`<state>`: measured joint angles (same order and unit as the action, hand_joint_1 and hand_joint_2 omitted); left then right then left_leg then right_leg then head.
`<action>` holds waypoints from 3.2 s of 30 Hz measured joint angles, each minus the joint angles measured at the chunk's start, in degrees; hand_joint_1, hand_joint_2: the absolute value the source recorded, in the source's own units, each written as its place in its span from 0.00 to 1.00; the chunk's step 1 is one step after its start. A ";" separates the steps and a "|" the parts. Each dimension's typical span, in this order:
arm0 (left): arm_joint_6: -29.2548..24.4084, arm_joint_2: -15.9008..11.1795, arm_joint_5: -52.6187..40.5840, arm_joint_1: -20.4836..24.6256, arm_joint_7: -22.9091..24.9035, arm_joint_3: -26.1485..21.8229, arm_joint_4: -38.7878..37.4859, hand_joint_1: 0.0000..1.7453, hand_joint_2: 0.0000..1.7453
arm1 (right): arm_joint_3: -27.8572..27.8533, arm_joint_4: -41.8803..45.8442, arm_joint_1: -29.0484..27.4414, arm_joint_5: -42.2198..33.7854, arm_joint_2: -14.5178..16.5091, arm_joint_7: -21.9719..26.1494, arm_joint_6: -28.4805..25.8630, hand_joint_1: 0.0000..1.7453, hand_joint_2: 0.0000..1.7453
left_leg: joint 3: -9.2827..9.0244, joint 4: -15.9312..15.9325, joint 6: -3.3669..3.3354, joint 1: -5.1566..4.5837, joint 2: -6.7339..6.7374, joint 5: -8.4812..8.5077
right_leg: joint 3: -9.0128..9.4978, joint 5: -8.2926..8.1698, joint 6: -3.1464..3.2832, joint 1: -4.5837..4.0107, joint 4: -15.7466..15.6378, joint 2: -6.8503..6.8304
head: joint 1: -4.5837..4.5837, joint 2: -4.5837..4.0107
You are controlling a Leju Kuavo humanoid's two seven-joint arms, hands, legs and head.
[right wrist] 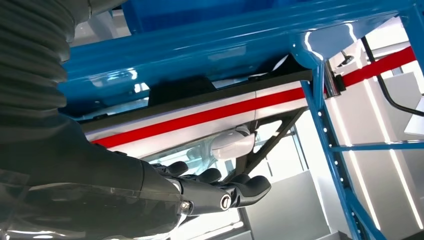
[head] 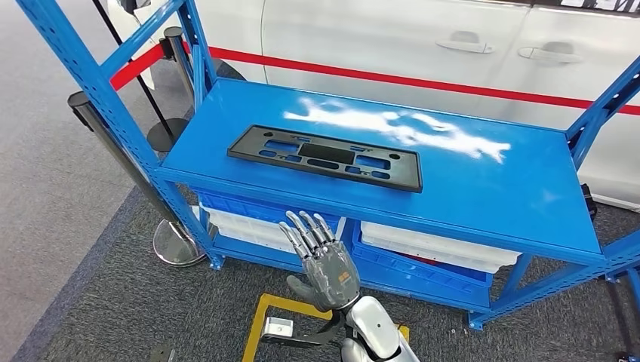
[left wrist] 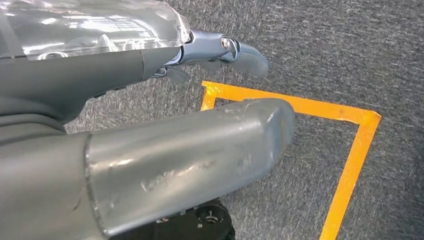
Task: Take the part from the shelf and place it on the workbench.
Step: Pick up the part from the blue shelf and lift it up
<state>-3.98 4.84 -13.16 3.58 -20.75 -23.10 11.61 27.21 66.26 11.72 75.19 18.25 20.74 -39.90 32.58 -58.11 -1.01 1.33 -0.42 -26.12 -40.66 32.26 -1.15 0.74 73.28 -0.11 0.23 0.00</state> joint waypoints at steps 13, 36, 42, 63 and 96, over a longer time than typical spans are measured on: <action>0.20 0.31 -1.08 0.08 0.74 -0.32 0.00 0.00 0.00 | -1.60 -1.19 0.17 -0.64 0.37 0.46 -0.01 0.00 1.00 | 5.99 -14.03 3.27 0.13 0.16 -7.14 | 7.89 -5.27 3.48 -0.61 -14.97 -0.01 | -0.89 0.00; 0.87 0.78 -3.09 0.21 1.26 -1.16 0.00 0.00 0.00 | -3.31 -4.39 3.05 -0.80 0.82 -2.55 -0.10 0.00 1.00 | -2.13 0.40 1.28 -0.61 -0.13 -2.04 | 4.95 -7.23 1.18 -0.29 -13.94 0.25 | -0.44 0.00; 0.96 1.01 -3.16 0.53 1.32 -1.16 0.02 0.00 0.00 | -3.20 -5.81 5.06 -1.22 1.57 -4.44 -0.13 0.00 1.00 | 1.13 -7.90 3.00 -0.21 0.13 -6.43 | 7.09 -5.93 3.38 -0.22 -15.10 0.17 | -1.18 0.00; 1.15 1.51 -5.92 0.56 1.34 -1.27 0.00 0.00 0.00 | 2.08 -14.84 9.16 1.30 2.08 -11.34 -0.16 0.00 1.00 | 0.86 -0.01 0.05 -0.36 -0.05 0.78 | 3.04 -2.79 0.87 -0.16 -6.05 0.20 | -0.72 0.00; 2.32 2.28 -9.62 1.00 1.81 -1.27 0.00 0.00 0.00 | 10.53 -25.24 19.86 -4.45 3.01 -20.93 -0.16 0.00 1.00 | 0.56 -0.24 0.39 -0.64 0.03 0.37 | 5.90 -6.20 1.61 -0.80 -13.53 0.33 | -0.77 0.00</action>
<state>-1.65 7.12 -22.78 4.58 -18.94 -24.37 11.61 37.74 41.02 31.58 70.74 21.26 -0.19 -40.06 33.14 -58.35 -0.62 0.69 -0.39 -25.75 -34.76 26.06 0.46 -0.06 59.75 0.22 -0.54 -0.01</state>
